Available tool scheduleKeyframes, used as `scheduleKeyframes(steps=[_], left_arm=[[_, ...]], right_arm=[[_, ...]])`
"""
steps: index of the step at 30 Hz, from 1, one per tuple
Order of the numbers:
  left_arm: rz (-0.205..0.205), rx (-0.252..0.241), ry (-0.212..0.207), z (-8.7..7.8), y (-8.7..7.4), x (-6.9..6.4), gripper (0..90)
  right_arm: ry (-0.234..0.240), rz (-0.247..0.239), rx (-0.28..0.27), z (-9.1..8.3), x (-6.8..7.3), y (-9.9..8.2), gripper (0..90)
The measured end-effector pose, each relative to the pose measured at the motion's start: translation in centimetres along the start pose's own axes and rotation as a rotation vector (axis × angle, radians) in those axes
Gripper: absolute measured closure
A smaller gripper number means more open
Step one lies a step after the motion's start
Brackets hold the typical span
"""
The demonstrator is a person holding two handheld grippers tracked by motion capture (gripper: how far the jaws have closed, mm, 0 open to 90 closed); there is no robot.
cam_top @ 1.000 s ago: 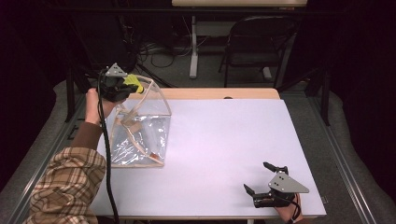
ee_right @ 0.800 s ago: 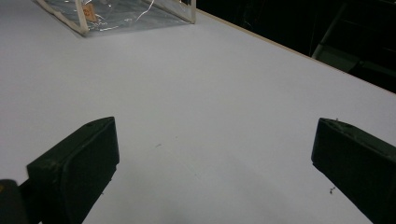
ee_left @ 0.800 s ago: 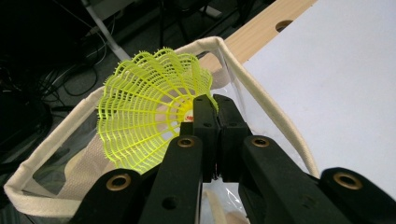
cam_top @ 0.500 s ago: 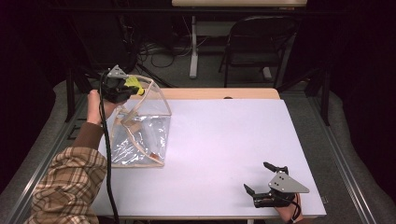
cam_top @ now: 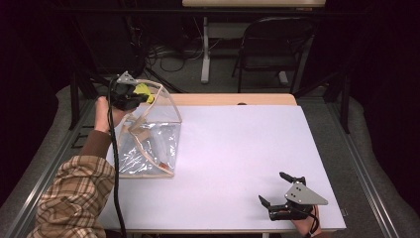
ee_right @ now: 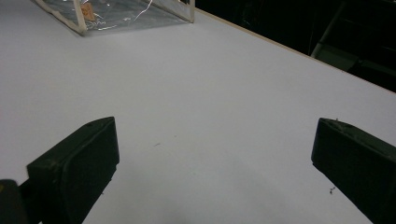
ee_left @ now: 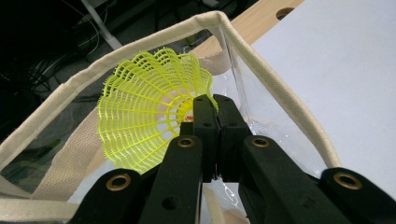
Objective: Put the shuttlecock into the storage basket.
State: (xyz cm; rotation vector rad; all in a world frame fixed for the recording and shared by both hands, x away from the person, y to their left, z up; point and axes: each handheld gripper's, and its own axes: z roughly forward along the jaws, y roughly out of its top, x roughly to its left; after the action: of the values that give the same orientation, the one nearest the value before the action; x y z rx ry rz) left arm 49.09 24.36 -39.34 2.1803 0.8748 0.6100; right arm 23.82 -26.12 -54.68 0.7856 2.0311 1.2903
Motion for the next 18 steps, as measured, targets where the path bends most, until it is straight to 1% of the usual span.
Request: scheduleKeyframes(steps=[18], left_arm=[[-0.012,0.021,-0.007,0.92,-0.43,0.21,88.8]], right_arm=[[0.0,-0.001,-0.001,-0.02,0.0,0.01,0.4]])
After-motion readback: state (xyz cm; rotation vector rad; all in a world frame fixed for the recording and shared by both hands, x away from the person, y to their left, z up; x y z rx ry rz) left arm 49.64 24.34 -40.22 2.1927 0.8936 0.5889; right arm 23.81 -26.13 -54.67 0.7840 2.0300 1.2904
